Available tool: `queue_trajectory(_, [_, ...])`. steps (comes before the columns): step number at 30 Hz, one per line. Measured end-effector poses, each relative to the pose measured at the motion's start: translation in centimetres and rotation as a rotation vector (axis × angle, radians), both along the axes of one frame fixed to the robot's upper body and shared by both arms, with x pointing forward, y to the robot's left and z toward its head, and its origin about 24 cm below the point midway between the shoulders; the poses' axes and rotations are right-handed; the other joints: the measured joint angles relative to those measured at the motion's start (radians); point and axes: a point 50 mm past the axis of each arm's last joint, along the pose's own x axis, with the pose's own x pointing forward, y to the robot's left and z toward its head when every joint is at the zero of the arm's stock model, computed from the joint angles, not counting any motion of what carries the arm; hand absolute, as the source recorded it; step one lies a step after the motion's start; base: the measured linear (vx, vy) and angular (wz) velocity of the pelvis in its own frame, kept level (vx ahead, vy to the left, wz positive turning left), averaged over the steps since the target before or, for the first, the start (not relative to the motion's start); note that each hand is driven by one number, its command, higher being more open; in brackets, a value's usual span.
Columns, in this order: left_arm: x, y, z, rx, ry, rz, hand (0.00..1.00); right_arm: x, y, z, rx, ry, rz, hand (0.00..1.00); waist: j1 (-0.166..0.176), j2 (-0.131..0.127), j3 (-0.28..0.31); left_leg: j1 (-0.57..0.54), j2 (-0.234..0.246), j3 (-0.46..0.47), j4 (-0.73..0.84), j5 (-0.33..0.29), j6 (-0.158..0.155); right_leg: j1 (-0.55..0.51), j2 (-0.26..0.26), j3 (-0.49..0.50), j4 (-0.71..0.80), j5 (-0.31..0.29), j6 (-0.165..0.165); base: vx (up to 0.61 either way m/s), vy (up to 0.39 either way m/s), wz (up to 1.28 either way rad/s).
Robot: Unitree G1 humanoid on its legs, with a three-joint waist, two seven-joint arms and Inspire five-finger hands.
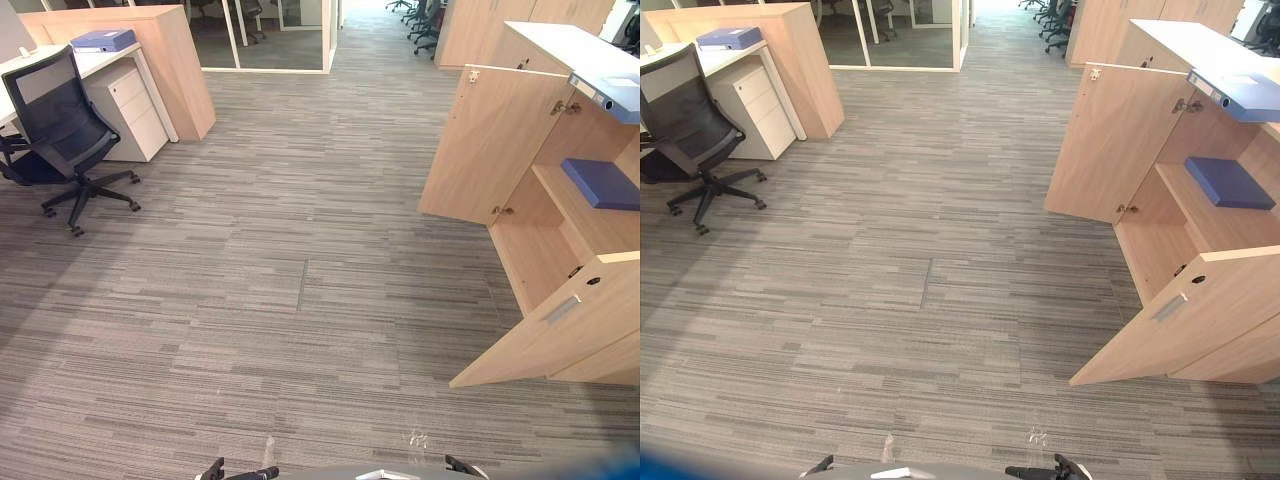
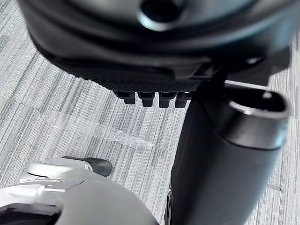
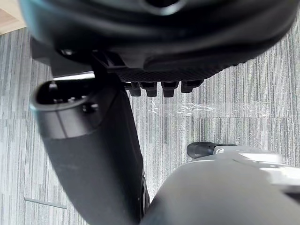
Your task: Walk over to the cabinet, pick up the folder, carry it to the office cabinet, place the folder inside the office cabinet, then close the office cabinet door
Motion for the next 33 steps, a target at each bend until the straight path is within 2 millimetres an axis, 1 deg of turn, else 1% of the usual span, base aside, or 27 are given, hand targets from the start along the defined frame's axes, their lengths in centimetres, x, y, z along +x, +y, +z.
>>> queue_trajectory(2, [0.5,0.0,0.0,-0.006,-0.014,-0.001,1.00,0.3,0.0,0.0,0.005,-0.001,0.003,1.00,0.000,0.001,0.015,0.013,-0.001,0.001,-0.001,-0.001,-0.002,0.012,-0.002,-0.002,0.000,0.000,0.006,0.00,0.017,-0.01])
queue_trajectory(5, [0.9,-0.1,0.1,-0.006,-0.026,-0.005,1.00,0.3,0.0,0.0,0.006,-0.002,0.004,1.00,0.000,0.001,0.016,0.015,-0.002,0.003,-0.001,-0.001,-0.002,0.012,-0.003,-0.002,0.000,0.000,0.007,-0.01,0.021,-0.02])
queue_trajectory(9, [1.0,-0.1,0.1,-0.009,-0.028,-0.005,1.00,0.4,0.0,0.0,0.005,-0.002,0.004,1.00,0.001,0.004,0.019,0.024,-0.002,0.006,0.000,-0.001,-0.003,0.020,-0.002,-0.001,0.000,0.000,0.007,-0.01,0.006,-0.01])
queue_trajectory(14, [1.1,-0.4,0.1,-0.016,-0.037,0.005,1.00,0.4,-0.3,0.1,0.002,-0.003,0.006,1.00,0.000,0.015,0.031,0.038,-0.001,0.008,0.000,-0.001,-0.004,0.035,-0.002,0.001,0.000,0.001,0.006,-0.02,0.014,-0.01])
queue_trajectory(21, [1.2,-0.4,0.1,-0.013,-0.039,-0.001,1.00,0.3,-0.3,0.1,0.002,-0.001,0.005,1.00,0.001,0.014,0.034,0.044,0.000,0.011,0.000,-0.001,-0.004,0.039,-0.001,0.002,-0.001,0.005,0.000,0.00,0.000,0.00])
queue_trajectory(27, [1.3,-0.3,0.1,0.016,-0.036,-0.022,1.00,0.4,-0.3,0.1,0.004,-0.002,0.004,1.00,0.002,0.004,0.047,0.042,-0.001,0.002,0.005,-0.001,-0.004,0.043,-0.001,-0.009,-0.001,0.005,-0.001,0.00,0.010,0.03])
queue_trajectory(28, [1.4,-0.3,0.2,0.021,-0.040,-0.021,1.00,0.6,-0.2,0.1,0.005,-0.007,0.004,1.00,0.002,0.001,0.051,0.035,-0.001,-0.001,0.017,-0.004,-0.007,0.043,-0.002,-0.014,0.000,0.005,-0.001,-0.02,0.011,0.18])
queue_trajectory(29, [1.8,-0.1,0.3,0.035,-0.052,-0.020,1.00,0.8,0.0,0.1,0.009,-0.012,0.005,1.00,0.002,-0.007,0.064,0.007,-0.002,-0.006,0.061,-0.023,-0.025,0.040,-0.005,-0.025,0.000,0.004,-0.002,-0.03,0.004,0.19])
queue_trajectory(30, [2.0,0.0,0.4,0.042,-0.062,-0.018,1.00,1.0,0.0,0.1,0.010,-0.015,0.005,1.00,0.003,-0.006,0.073,-0.010,-0.001,-0.008,0.098,-0.037,-0.029,0.040,-0.004,-0.029,0.000,0.002,-0.005,-0.06,0.008,0.21])
queue_trajectory(31, [2.4,0.2,0.6,0.050,-0.083,-0.010,1.00,1.2,0.1,0.1,0.012,-0.021,0.005,1.00,0.006,-0.011,0.094,-0.052,0.005,-0.006,0.184,-0.071,-0.044,0.039,-0.002,-0.037,0.008,-0.015,-0.032,-0.11,0.012,0.15])
queue_trajectory(32, [2.6,0.3,0.7,0.054,-0.095,-0.001,1.00,1.5,0.1,0.2,0.014,-0.030,0.001,1.00,0.017,-0.010,0.117,-0.104,0.016,0.002,0.313,-0.104,-0.079,0.037,-0.002,-0.067,0.030,-0.041,-0.058,-0.11,0.016,0.10])
queue_trajectory(33, [2.7,0.4,0.8,0.057,-0.101,0.003,1.00,1.6,0.2,0.2,0.015,-0.032,-0.001,1.00,0.021,-0.013,0.127,-0.142,0.021,0.007,0.401,-0.110,-0.089,0.037,-0.003,-0.072,0.044,-0.047,-0.060,-0.10,0.011,-0.03])
